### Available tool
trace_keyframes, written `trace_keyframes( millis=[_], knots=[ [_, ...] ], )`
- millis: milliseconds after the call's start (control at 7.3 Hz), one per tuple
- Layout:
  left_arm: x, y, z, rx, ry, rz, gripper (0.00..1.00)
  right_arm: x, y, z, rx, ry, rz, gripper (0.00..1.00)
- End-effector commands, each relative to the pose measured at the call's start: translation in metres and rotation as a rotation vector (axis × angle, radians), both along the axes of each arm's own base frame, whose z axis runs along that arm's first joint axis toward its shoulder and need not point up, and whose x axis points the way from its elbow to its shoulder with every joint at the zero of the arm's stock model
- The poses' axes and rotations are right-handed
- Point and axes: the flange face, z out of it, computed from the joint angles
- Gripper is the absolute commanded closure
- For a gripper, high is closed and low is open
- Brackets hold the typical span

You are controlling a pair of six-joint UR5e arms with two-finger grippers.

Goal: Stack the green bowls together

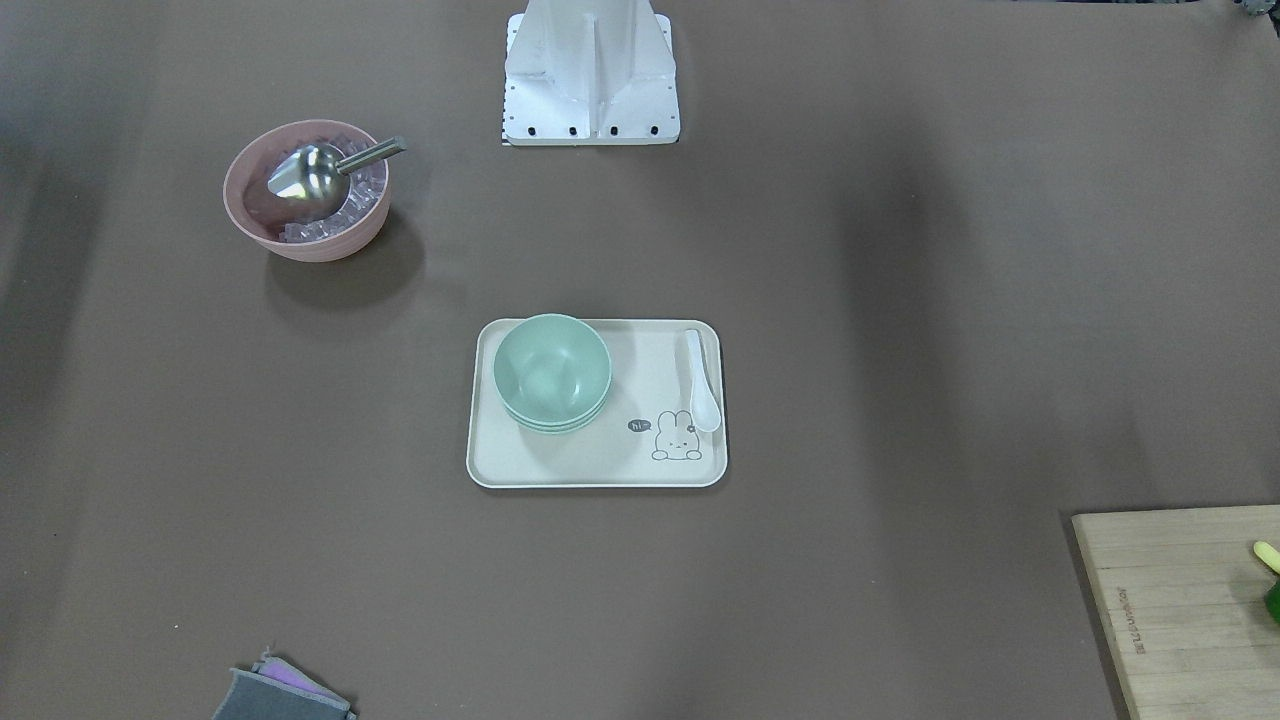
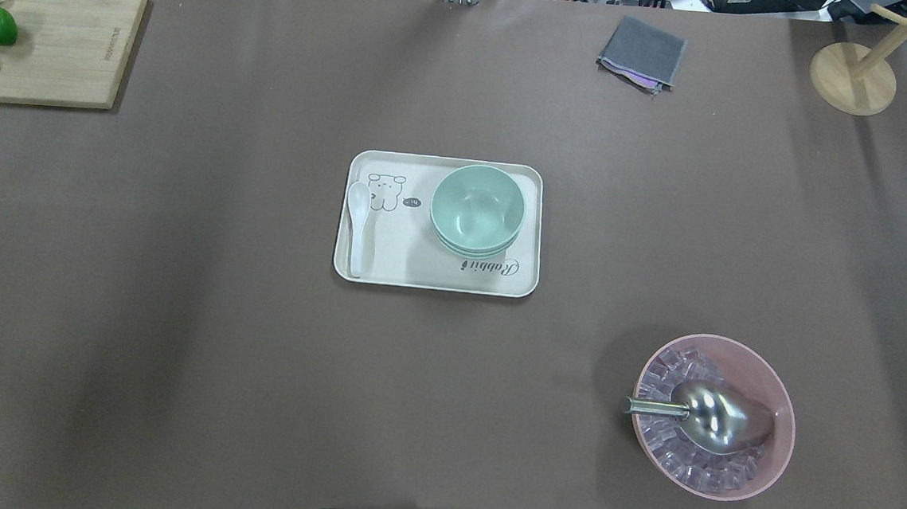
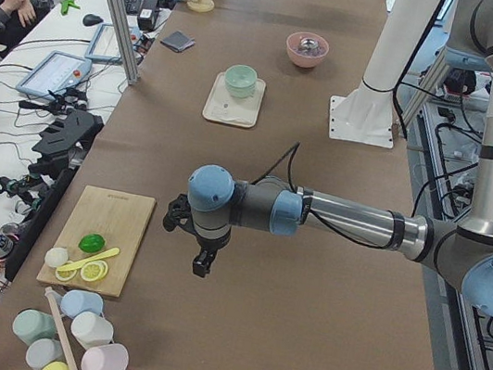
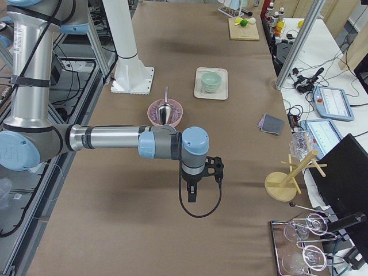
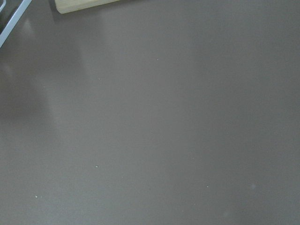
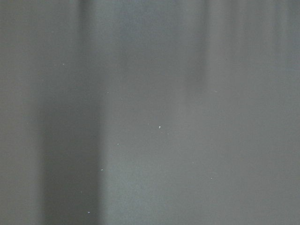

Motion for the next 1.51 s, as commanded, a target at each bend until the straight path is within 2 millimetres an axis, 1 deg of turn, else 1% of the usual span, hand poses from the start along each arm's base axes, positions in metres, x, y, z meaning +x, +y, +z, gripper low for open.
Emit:
trace_keyframes(
  millis=[0,137,1370],
  knots=[
    [-0.0010,-0.0028,-0.0074,0.036,-0.009,0.000,0.01,-0.0002,-0.0014,-0.0062,0.015,0.000,0.002,0.00],
    [-0.0010,0.0007,-0.0015,0.030,-0.009,-0.002,0.01,-0.0002,-0.0015,-0.0063,0.016,0.000,0.002,0.00],
    [-0.0010,0.0042,0.0020,0.020,-0.009,-0.005,0.01,-0.0003,0.0009,-0.0020,0.004,0.000,0.004,0.00]
  ],
)
